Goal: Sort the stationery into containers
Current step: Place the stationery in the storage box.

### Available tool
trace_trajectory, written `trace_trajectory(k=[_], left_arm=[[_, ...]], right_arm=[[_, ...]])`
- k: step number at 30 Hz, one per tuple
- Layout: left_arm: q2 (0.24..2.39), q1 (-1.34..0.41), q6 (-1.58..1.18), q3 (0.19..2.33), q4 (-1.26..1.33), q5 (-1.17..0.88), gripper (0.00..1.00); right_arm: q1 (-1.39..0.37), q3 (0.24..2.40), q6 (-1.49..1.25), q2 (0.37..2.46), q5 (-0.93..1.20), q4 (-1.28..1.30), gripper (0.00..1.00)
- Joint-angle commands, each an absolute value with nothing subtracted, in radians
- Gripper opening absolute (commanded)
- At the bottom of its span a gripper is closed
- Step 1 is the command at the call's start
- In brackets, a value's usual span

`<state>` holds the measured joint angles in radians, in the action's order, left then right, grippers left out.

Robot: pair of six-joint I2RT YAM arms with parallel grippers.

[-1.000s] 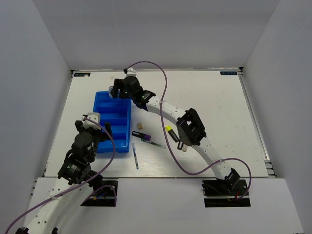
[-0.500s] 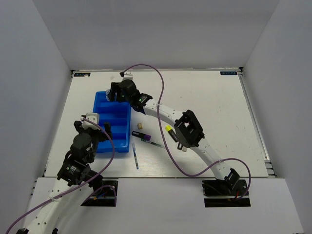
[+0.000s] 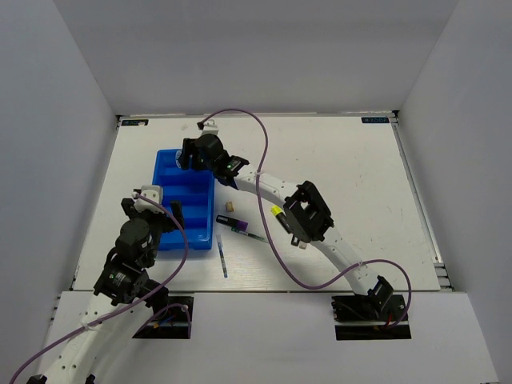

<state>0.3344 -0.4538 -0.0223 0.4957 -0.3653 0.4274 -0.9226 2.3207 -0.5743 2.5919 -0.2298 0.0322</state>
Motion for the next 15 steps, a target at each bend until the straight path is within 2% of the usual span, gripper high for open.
trace_trajectory(k=[1,3,7,9,15], left_arm=[[0.331,-0.451,-0.021,0.486,-0.353,0.437,1.00],[0.330,-0.451,-0.020,0.486,-0.351,0.436,1.00],[0.330,-0.453,-0.020,0.485,-0.351,0.436,1.00],[0.333,-0.453,-0.018,0.486,-0.351,0.437,1.00],[0.333,-0.453,-0.020,0.486,-0.351,0.437,1.00]], right_arm=[[-0.923,2.356,-0.581,2.574,-0.267,-0.060,0.41],[-0.925,2.358,-0.583,2.569,-0.262,-0.060,0.48],[-0.923,2.353,-0.584,2.565,-0.262,-0.064,0.50],[-0.923,2.352,-0.583,2.563,-0.256,-0.064,0.57],[-0.923,2.347,-0.572,2.549,-0.247,-0.067,0.64]])
